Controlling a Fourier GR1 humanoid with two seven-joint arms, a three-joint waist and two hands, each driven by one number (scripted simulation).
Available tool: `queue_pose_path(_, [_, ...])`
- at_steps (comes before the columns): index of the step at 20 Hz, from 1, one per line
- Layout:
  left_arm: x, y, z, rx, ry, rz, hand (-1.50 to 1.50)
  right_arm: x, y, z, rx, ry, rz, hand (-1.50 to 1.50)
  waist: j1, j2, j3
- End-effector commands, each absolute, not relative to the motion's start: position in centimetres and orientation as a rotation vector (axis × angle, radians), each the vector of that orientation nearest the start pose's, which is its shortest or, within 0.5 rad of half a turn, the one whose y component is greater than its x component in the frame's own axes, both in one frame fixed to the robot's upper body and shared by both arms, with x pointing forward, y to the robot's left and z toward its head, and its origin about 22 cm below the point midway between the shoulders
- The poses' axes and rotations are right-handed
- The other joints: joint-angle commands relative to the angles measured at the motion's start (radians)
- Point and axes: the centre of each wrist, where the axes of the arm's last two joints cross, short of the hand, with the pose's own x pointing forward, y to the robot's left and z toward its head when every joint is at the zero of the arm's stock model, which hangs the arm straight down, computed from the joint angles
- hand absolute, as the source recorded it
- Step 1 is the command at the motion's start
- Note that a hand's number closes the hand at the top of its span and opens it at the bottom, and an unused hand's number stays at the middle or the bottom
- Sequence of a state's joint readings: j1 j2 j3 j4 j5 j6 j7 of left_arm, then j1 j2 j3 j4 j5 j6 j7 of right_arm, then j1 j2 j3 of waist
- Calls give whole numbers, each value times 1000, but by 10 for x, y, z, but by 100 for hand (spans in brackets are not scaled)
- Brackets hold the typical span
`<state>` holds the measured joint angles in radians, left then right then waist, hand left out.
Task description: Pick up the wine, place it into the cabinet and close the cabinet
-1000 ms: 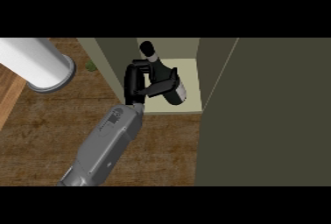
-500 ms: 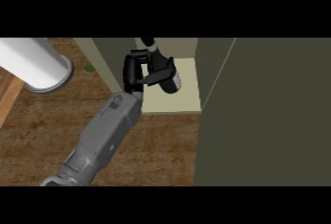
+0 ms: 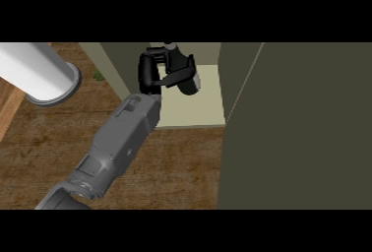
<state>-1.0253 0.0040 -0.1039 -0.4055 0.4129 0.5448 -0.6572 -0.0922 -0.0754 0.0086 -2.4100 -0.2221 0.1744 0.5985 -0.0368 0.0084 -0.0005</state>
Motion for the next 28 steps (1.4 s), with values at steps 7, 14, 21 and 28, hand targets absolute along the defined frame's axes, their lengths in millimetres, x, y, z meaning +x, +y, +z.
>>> queue_pose_path(7, [430,104,37,141,-1846,293,150,152,-221,201,321,-1938,284,-150,-17,7,0])
queue_pose_path(14, [432,103,39,121,-1830,330,150,146,-219,208,336,-1927,304,-150,-28,10,-1])
queue_pose_path(21, [432,105,33,172,-1843,268,150,148,-223,210,305,-1924,321,-150,-25,10,-1])
queue_pose_path(28, [426,123,15,229,-1805,228,-150,166,-216,206,316,-1930,323,-150,-17,13,-1])
